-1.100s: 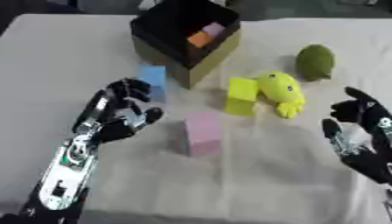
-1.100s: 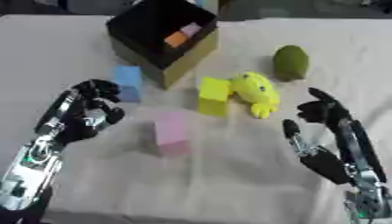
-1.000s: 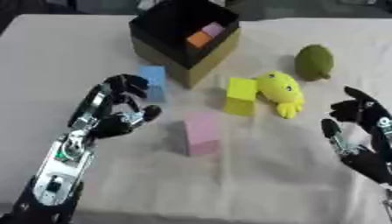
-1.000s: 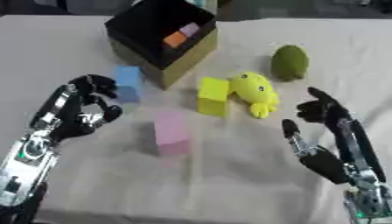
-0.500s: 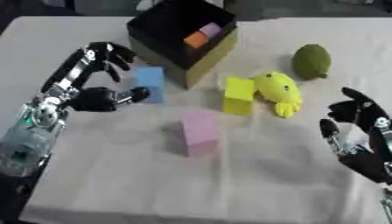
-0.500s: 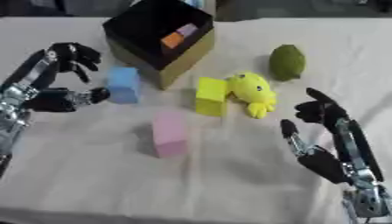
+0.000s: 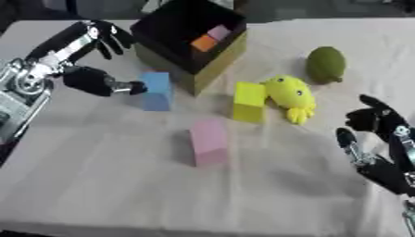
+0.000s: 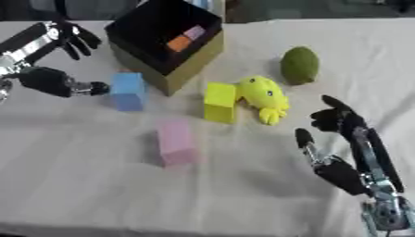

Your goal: Pick up objects on the table and place them in the box.

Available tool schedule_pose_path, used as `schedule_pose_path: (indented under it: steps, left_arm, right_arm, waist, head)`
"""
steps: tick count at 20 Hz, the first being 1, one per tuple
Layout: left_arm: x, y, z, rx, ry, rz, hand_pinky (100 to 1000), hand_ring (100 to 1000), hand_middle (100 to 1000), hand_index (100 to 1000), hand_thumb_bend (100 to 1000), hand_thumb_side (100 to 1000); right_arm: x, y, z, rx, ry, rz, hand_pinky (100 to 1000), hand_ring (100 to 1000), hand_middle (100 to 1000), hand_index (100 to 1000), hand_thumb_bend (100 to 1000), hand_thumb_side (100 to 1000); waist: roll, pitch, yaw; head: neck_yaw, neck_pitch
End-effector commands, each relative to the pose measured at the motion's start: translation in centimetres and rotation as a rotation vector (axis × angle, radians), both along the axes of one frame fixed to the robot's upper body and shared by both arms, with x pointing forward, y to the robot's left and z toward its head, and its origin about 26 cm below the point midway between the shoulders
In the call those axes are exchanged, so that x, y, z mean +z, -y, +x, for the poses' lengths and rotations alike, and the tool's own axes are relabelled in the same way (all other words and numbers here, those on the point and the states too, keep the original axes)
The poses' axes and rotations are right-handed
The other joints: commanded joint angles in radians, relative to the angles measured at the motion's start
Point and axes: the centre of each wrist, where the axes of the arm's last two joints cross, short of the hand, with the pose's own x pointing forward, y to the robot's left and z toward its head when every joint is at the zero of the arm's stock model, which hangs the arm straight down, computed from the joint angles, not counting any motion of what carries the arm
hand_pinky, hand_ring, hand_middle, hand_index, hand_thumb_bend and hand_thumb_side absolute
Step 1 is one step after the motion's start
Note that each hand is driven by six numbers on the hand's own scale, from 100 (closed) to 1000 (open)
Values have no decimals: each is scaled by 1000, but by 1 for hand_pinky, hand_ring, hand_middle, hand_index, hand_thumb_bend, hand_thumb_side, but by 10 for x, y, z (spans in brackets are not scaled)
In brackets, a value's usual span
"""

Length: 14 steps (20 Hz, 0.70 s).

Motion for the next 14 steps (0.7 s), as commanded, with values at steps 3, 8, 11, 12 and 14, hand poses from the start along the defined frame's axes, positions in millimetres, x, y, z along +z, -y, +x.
schedule_pose_path:
  steps: [3,8,11,12,14]
  left_arm:
    - [21,-6,18,43,-10,134,723,711,718,820,734,389]
    - [14,-7,41,26,-75,213,757,730,739,830,729,374]
    - [8,-11,53,19,-105,236,756,733,740,828,715,360]
    - [6,-12,57,15,-111,237,756,733,740,828,715,360]
    - [3,-12,63,5,-120,243,758,733,738,824,709,352]
  right_arm:
    - [4,3,0,8,13,-17,715,688,672,927,328,526]
    - [4,3,0,8,10,-16,715,688,672,927,329,526]
    - [3,3,0,7,9,-16,715,688,672,927,330,526]
    - [3,3,0,7,8,-15,715,688,672,927,330,526]
    - [3,3,0,9,6,-15,715,688,672,927,330,526]
  waist:
    - [17,-33,-7]
    - [16,-35,-6]
    - [14,-37,-6]
    - [14,-38,-6]
    - [12,-39,-6]
  head:
    - [1,-4]
    - [-1,-1]
    - [0,1]
    - [0,2]
    - [1,4]
